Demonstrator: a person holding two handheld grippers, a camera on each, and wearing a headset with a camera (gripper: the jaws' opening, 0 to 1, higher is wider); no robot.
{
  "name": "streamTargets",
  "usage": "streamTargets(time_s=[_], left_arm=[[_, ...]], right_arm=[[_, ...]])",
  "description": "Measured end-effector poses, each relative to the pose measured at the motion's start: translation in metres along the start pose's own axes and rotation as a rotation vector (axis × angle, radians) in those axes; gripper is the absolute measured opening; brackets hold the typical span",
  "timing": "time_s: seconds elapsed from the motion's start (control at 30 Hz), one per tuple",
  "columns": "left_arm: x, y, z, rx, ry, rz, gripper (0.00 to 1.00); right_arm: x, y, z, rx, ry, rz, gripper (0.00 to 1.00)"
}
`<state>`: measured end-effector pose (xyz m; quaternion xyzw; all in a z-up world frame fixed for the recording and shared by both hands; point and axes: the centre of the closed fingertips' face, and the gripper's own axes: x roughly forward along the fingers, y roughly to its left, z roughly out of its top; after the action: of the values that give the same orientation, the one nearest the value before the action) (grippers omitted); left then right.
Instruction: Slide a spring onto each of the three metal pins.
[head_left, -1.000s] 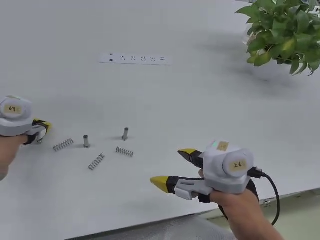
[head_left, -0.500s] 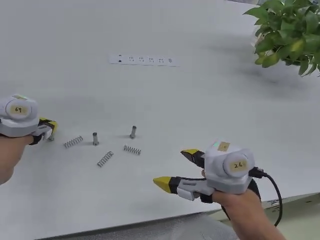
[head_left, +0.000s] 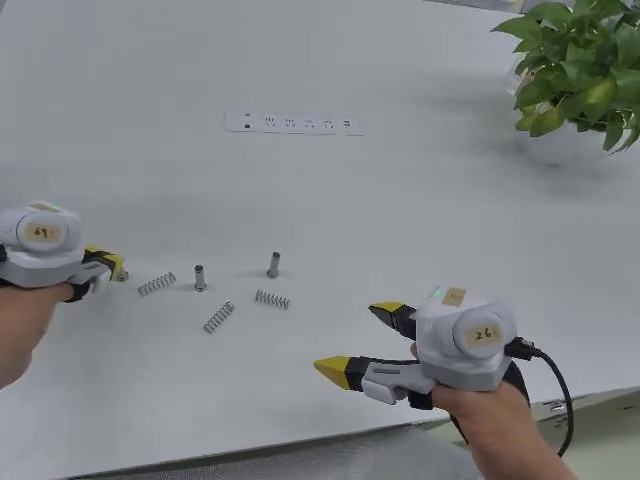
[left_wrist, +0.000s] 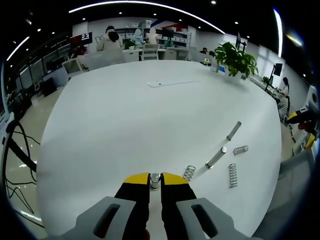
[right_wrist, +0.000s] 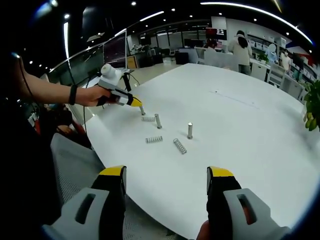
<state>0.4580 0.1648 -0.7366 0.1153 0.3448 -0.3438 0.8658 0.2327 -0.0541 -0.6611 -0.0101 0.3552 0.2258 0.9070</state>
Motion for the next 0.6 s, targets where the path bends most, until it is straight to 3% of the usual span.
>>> streamTargets(time_s=[0.6], left_arm=[[-0.011, -0.011, -0.005, 0.033, 0.016, -0.014, 0.0]], right_arm=[[0.001, 0.005, -0.003, -0.004, -0.007, 0.004, 0.64]])
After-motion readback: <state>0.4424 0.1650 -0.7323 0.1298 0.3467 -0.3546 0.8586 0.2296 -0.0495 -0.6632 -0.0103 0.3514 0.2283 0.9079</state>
